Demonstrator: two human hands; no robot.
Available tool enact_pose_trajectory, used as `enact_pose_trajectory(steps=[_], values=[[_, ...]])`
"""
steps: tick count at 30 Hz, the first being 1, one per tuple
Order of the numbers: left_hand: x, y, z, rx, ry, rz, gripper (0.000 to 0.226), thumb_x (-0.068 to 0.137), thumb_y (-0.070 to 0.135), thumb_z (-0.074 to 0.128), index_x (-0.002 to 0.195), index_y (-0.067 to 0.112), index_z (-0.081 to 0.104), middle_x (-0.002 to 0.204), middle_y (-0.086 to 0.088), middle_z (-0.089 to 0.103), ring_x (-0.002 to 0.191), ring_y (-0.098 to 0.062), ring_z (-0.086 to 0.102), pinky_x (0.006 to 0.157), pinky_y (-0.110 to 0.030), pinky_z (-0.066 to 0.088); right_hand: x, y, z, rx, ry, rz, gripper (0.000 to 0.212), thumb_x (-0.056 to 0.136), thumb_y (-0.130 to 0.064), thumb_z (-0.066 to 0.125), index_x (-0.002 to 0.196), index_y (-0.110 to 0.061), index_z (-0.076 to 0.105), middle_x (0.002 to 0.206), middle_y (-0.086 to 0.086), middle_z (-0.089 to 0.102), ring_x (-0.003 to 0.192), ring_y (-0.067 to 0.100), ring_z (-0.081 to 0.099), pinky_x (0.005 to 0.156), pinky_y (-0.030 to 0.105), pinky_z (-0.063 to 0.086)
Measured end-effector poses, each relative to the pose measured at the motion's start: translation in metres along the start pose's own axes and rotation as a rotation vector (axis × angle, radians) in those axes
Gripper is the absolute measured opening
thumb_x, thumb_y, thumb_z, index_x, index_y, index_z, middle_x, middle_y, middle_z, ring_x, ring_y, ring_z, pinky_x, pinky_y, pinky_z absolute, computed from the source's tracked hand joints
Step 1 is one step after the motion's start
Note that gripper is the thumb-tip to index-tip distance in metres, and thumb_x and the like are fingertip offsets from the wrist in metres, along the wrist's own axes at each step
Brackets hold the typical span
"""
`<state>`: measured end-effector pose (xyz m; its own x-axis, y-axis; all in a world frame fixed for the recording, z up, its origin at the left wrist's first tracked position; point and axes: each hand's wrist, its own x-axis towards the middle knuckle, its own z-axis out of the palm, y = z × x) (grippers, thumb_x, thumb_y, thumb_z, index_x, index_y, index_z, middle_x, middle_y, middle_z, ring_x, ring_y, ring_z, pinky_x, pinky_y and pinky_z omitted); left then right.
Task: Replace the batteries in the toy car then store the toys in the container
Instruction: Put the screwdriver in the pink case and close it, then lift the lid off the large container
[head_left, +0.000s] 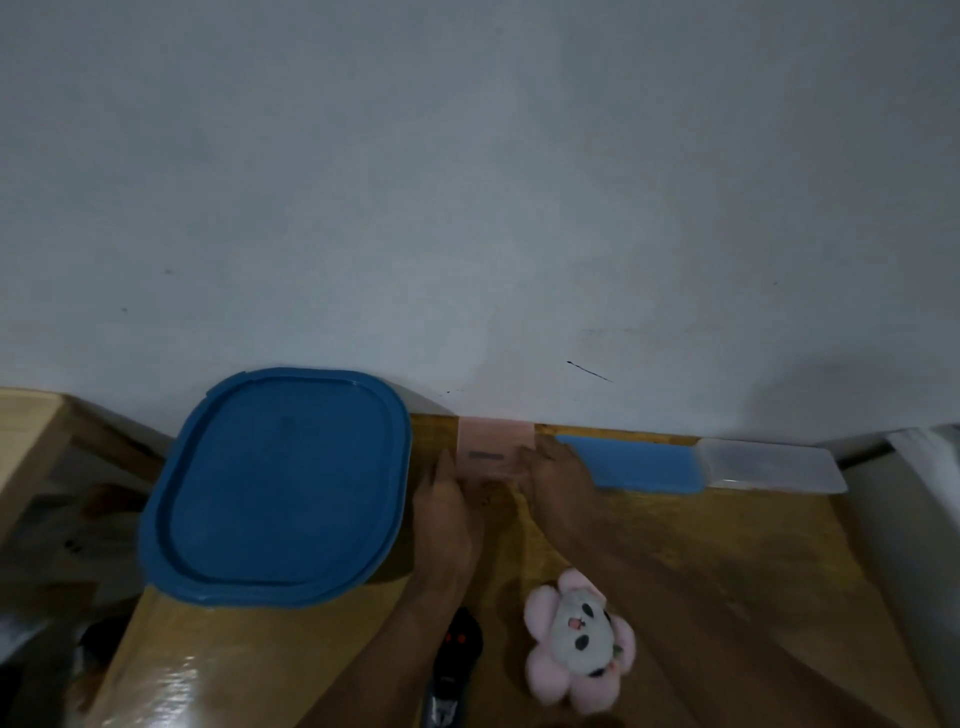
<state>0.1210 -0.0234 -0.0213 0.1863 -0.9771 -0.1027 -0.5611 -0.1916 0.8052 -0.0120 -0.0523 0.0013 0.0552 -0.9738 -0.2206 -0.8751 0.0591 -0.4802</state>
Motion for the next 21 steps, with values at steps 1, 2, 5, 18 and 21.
enact_pose_trajectory(steps=[1,2,5,18,21], values=[[-0.006,0.002,-0.003,0.047,-0.001,0.028,0.023,0.095,0.011,0.055,0.118,0.008,0.058,0.105,-0.007,0.064,0.090,-0.014,0.056,0.077,-0.017,0.044,-0.007,-0.006,-0.006,-0.117,0.001,-0.047,0.035,0.096,-0.016,0.049,0.131,-0.012,0.053,0.138,0.010,0.050,0.128,0.027,0.044,0.110,0.036,0.036],[-0.013,0.004,-0.006,0.075,0.000,0.048,0.030,0.094,0.012,0.056,0.124,0.010,0.056,0.111,-0.007,0.062,0.095,-0.015,0.055,0.081,-0.022,0.044,-0.013,-0.008,-0.011,-0.137,-0.006,-0.020,0.036,0.098,-0.015,0.046,0.134,-0.012,0.050,0.140,0.008,0.048,0.130,0.026,0.041,0.111,0.033,0.031],[-0.043,0.006,-0.018,0.137,-0.040,0.090,0.035,0.091,0.016,0.059,0.127,0.016,0.056,0.125,-0.007,0.056,0.108,-0.019,0.055,0.088,-0.031,0.047,-0.036,-0.008,-0.023,-0.172,0.029,-0.036,0.036,0.101,-0.021,0.043,0.136,-0.017,0.047,0.141,0.005,0.048,0.131,0.022,0.040,0.108,0.030,0.029],[-0.118,0.016,-0.169,0.746,0.140,0.344,0.044,0.095,0.041,0.050,0.128,0.013,0.055,0.122,-0.007,0.059,0.108,-0.025,0.058,0.085,-0.038,0.052,-0.133,-0.061,-0.033,-0.017,0.166,-0.288,0.032,0.094,-0.034,0.051,0.119,-0.015,0.059,0.119,0.006,0.060,0.107,0.023,0.056,0.088,0.032,0.045],[-0.124,0.006,-0.203,0.848,0.119,0.328,0.051,0.096,0.046,0.043,0.136,0.016,0.047,0.129,-0.005,0.054,0.114,-0.024,0.054,0.091,-0.038,0.050,-0.143,-0.081,-0.027,-0.038,0.156,-0.335,0.026,0.095,-0.036,0.048,0.112,-0.019,0.058,0.112,-0.001,0.057,0.102,0.017,0.055,0.086,0.029,0.047]])
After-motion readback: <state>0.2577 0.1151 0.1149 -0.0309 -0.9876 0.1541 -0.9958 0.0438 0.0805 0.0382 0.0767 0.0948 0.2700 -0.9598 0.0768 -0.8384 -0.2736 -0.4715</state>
